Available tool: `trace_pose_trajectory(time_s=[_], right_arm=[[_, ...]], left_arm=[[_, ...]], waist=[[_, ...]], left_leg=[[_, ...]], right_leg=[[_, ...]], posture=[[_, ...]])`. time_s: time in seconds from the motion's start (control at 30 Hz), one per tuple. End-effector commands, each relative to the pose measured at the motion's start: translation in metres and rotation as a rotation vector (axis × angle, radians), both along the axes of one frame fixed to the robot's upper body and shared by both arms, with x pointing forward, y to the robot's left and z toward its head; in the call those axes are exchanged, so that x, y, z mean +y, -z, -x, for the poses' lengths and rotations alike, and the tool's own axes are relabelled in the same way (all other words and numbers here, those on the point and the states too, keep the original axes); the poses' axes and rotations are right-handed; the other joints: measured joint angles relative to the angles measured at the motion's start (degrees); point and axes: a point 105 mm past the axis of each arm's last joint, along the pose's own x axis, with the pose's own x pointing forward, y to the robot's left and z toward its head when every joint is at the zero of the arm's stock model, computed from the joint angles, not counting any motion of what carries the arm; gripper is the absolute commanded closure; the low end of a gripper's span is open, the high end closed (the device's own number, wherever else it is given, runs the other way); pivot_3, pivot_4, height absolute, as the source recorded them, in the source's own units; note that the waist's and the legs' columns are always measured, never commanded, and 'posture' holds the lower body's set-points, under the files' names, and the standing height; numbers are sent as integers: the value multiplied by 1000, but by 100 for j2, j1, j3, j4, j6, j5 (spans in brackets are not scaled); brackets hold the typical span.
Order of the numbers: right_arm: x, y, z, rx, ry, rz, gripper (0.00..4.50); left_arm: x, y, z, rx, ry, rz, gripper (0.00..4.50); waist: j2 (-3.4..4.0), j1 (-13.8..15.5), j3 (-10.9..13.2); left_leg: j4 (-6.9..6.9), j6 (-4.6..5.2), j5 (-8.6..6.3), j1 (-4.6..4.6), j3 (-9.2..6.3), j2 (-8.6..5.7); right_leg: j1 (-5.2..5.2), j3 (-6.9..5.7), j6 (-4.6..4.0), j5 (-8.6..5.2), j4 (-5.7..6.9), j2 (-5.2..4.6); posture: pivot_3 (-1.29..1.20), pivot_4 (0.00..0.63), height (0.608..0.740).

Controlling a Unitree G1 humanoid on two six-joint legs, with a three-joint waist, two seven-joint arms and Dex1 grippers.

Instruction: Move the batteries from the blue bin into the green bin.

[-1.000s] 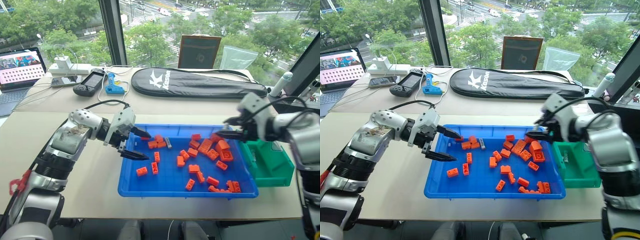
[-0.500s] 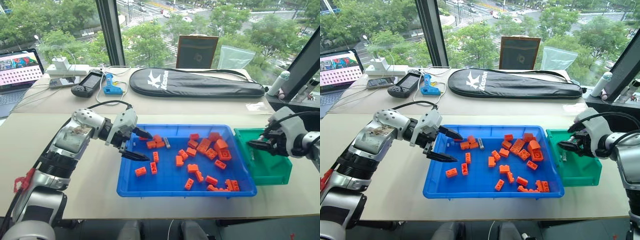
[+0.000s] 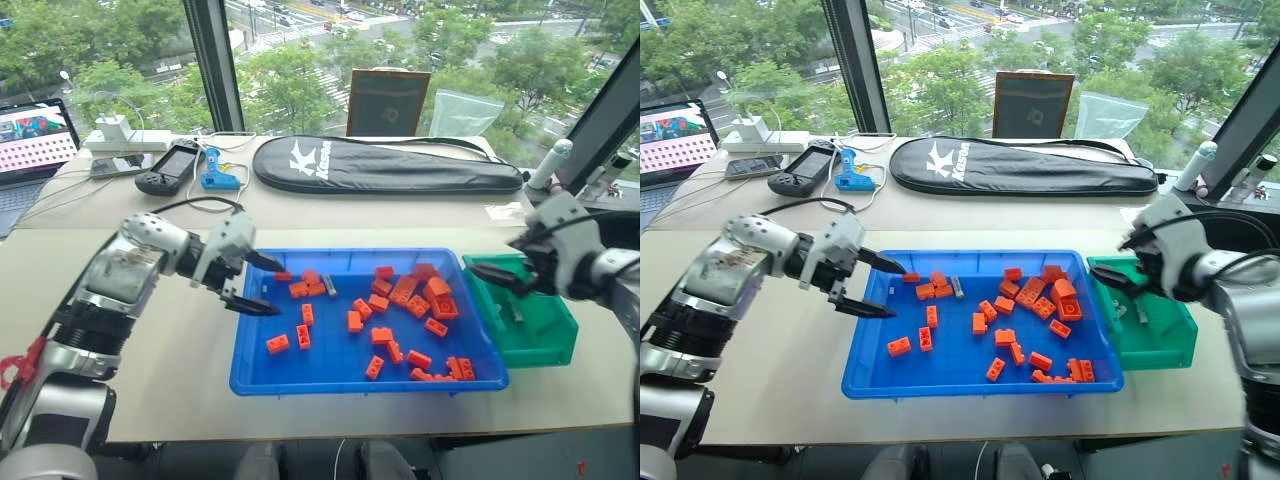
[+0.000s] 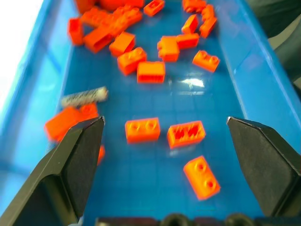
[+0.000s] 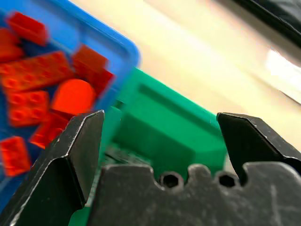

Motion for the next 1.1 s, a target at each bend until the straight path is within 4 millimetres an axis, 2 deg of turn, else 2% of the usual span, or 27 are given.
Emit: trace_pose_trajectory(time_s=[0.03, 0.1, 0.2, 0.33, 0.43, 0.73, 0.97, 1.0, 1.1], right_arm=[[46, -7, 1, -21, -13, -80, 37], [56, -2, 1, -7, 12, -67, 37], [93, 29, 1, 130, -15, -93, 37], [116, 53, -2, 214, 17, -91, 37], [130, 63, -8, 232, 46, -104, 37], [157, 83, -19, 232, 27, -55, 37], [169, 93, -28, 210, 9, -35, 37], [171, 93, -29, 205, 4, -28, 540], [173, 97, -31, 198, -7, -11, 1430]], left_arm=[[-4, -26, -8, -87, -29, 73, 0], [-5, -30, -10, -93, -38, 93, 0], [-7, -35, -10, -105, -42, 106, 0], [-7, -34, -10, -108, -46, 100, 0], [-8, -34, -8, -107, -40, 103, 0], [-8, -31, -4, -103, -17, 77, 0], [-6, -29, -4, -101, -20, 72, 0], [-6, -29, -3, -100, -19, 72, 0], [-7, -28, -3, -101, -17, 72, 0]], waist=[[1, 25, 0], [1, 77, 0], [0, 111, 0], [1, 99, 0], [1, 87, 0], [1, 49, 0], [1, 31, 0], [1, 27, 0], [1, 11, 0]], left_leg=[[1, 0, 2, 2, -5, 1], [0, -1, 5, 0, -6, 0], [-1, -1, 5, -7, -5, -9], [-3, -1, 5, -17, -2, -13], [-2, -1, 5, -16, -2, -13], [-3, -2, 6, -13, -4, -11], [-4, -2, 6, -12, -5, -8], [-4, -2, 6, -12, -5, -9], [-4, -2, 6, -11, -5, -7]], right_leg=[[0, -3, 0, 0, 7, 2], [-1, -5, -1, -1, 12, 2], [-1, -10, 1, -2, 8, -10], [-8, -11, 1, -2, 5, -14], [-8, -13, 1, -2, 7, -14], [-9, -13, 1, -2, 11, -12], [-10, -13, 1, -2, 11, -9], [-10, -13, 1, -2, 12, -8], [-10, -12, 1, -2, 12, -7]], posture=[[0, 150, 734], [0, 150, 734], [0, 150, 734], [0, 150, 734], [0, 150, 734], [0, 150, 734], [0, 150, 734], [0, 150, 734], [0, 150, 734]])
